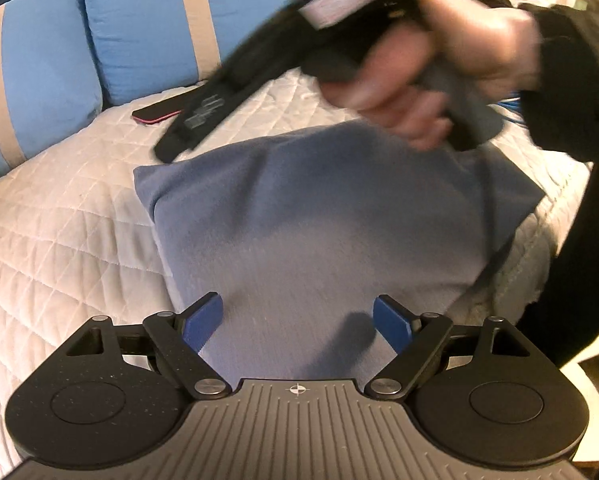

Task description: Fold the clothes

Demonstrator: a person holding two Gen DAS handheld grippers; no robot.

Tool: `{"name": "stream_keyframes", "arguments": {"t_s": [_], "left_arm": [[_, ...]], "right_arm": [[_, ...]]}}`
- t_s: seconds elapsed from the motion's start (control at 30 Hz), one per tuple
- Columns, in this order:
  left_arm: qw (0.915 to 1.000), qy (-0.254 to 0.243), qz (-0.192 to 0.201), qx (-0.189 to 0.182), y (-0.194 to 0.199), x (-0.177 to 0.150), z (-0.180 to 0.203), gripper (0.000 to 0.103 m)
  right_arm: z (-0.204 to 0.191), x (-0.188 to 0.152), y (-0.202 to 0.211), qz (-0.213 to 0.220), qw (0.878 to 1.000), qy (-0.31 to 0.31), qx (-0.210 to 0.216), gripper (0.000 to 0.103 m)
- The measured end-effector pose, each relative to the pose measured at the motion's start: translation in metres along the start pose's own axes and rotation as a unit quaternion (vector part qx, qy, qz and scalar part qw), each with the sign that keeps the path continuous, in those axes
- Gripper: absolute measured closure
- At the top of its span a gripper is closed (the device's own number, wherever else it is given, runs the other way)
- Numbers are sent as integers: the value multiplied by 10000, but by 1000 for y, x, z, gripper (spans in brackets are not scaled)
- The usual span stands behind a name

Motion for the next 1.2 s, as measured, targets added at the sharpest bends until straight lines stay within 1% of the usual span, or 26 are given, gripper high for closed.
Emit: {"name": "stream_keyframes", "arguments": {"t_s": [0.1, 0.23, 0.33, 0.4, 0.47, 0.53, 0.6, 0.77, 0.8, 0.87, 0.93, 1.03, 1.07, 1.13, 1.17, 1.2], "left_arm": [[10000, 2, -38, -48, 1, -3, -1, 21], [9998, 29, -194, -30, -8, -10, -3, 21], [9996, -8, -277, 55, -11, -16, 1, 20], [9994, -46, -332, 118, -13, -19, 4, 20], [9991, -48, -404, 129, -16, -20, 4, 18], [9988, -39, -474, 117, -20, -22, 5, 15], [9986, -36, -514, 101, -22, -22, 6, 12], [9980, -168, -606, 116, -25, -24, 8, 1], [9978, -208, -621, 129, -26, -25, 8, 1], [9973, -288, -652, 155, -27, -26, 8, 1], [9969, -346, -682, 162, -27, -26, 8, 1], [9969, -303, -724, 63, -29, -27, 7, 1], [9968, -302, -738, 62, -29, -26, 7, 1], [9966, -317, -752, 85, -29, -27, 6, 1], [9966, -327, -750, 92, -29, -27, 6, 0], [9966, -326, -746, 87, -28, -27, 6, 0]], "right_arm": [[0, 11, -18, 0, 9999, -120, 56, 47], [0, 18, -39, -108, 9991, -317, 269, 46], [-4, 18, -53, -273, 9973, -375, 563, 46], [2, 16, -63, -438, 9961, -580, 511, 94], [11, 14, -69, -544, 9919, -988, 577, 94], [18, 13, -71, -558, 9887, -1253, 609, 95], [23, 12, -72, -562, 9864, -1425, 598, 96], [34, 11, -72, -584, 9820, -1726, 493, 96], [36, 10, -72, -601, 9807, -1799, 482, 96], [40, 9, -72, -604, 9787, -1900, 487, 96], [41, 9, -70, -523, 9761, -2022, 601, 96], [44, 11, -65, -387, 9710, -2218, 798, 94], [44, 13, -63, -326, 9701, -2255, 833, 87], [47, 18, -59, -185, 9730, -2199, 675, 80], [47, 20, -58, -156, 9737, -2169, 673, 63], [46, 22, -58, -142, 9740, -2147, 715, 55]]}}
Point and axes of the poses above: each gripper's, at about its wrist camera, not at the fingertips, and y roughly against the way its jaws point, z to its right, x to its top, the point moved 10 cm from there along -y, roughly the way its jaws point, and after that the axes turned 12 degrees about -z, right-handed, at the moved point
